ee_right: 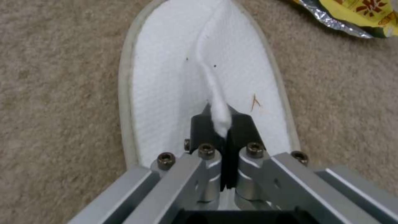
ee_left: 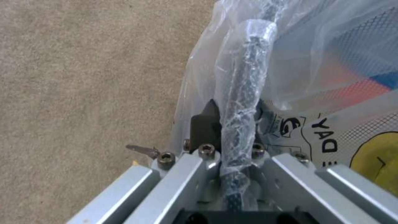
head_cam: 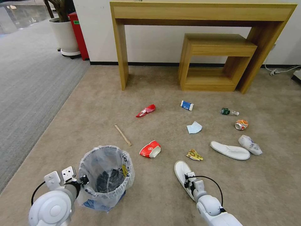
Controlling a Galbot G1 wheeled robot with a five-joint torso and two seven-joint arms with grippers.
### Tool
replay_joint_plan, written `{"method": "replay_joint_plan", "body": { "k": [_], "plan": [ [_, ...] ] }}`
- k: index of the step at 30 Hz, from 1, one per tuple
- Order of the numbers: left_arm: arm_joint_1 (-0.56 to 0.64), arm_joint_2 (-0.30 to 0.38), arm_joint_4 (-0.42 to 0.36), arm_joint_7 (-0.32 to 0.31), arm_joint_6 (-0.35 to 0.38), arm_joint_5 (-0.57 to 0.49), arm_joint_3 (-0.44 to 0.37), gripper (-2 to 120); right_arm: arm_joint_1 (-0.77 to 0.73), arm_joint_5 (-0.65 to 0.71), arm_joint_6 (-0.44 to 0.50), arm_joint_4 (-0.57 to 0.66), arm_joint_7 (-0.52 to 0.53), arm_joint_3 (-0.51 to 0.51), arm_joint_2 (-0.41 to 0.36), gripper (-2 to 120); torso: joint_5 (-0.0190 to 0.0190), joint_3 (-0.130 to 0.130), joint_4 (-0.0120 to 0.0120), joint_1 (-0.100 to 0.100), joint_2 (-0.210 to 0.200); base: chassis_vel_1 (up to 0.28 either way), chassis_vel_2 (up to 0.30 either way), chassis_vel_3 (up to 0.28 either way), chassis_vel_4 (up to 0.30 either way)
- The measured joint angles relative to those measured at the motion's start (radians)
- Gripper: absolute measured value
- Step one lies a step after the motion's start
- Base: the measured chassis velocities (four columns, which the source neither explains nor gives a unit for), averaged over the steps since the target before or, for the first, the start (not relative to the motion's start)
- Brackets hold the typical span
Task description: Pick up the trash bin and place the garbage on the floor into it.
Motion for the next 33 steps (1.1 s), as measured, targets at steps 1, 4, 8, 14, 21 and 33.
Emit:
{"method": "replay_joint_plan", "body": {
  "k": [1, 4, 8, 14, 21, 33],
  "plan": [
    [0.000, 0.000, 0.000, 0.000, 0.000, 0.000, 0.000, 0, 0.000, 0.000, 0.000, 0.000, 0.000, 0.000, 0.000, 0, 0.0000, 0.000, 0.0000, 0.000, 0.000, 0.000, 0.000, 0.000, 0.000],
    [0.000, -0.004, 0.000, 0.000, 0.000, 0.003, 0.001, 0, -0.006, 0.000, 0.010, 0.006, -0.006, 0.005, -0.005, 0, 0.0001, 0.000, 0.0000, 0.000, 0.000, 0.000, 0.000, 0.000, 0.000],
    [-0.001, -0.008, 0.005, 0.000, 0.003, 0.002, 0.005, 0, -0.016, 0.005, 0.037, 0.022, -0.022, 0.020, -0.021, 0, 0.0000, 0.000, 0.0000, 0.000, 0.000, 0.000, 0.000, 0.000, 0.000],
    [-0.004, -0.009, 0.017, 0.000, 0.006, 0.003, 0.020, 0, -0.037, 0.028, 0.072, 0.055, -0.036, 0.047, -0.036, 0, 0.0000, 0.000, 0.0000, 0.000, 0.000, 0.000, 0.000, 0.000, 0.000],
    [-0.009, -0.013, 0.030, 0.000, 0.007, 0.014, 0.040, 0, -0.084, 0.062, 0.132, 0.124, -0.066, 0.083, -0.058, 0, 0.0001, 0.000, 0.0000, 0.000, 0.000, 0.000, 0.000, 0.000, 0.000],
    [-0.020, -0.018, 0.045, 0.003, 0.007, 0.028, 0.080, 0, -0.156, 0.106, 0.191, 0.262, -0.081, 0.110, -0.115, 0, 0.0001, 0.000, 0.0000, 0.000, 0.000, 0.000, 0.000, 0.000, 0.000]
  ]
}}
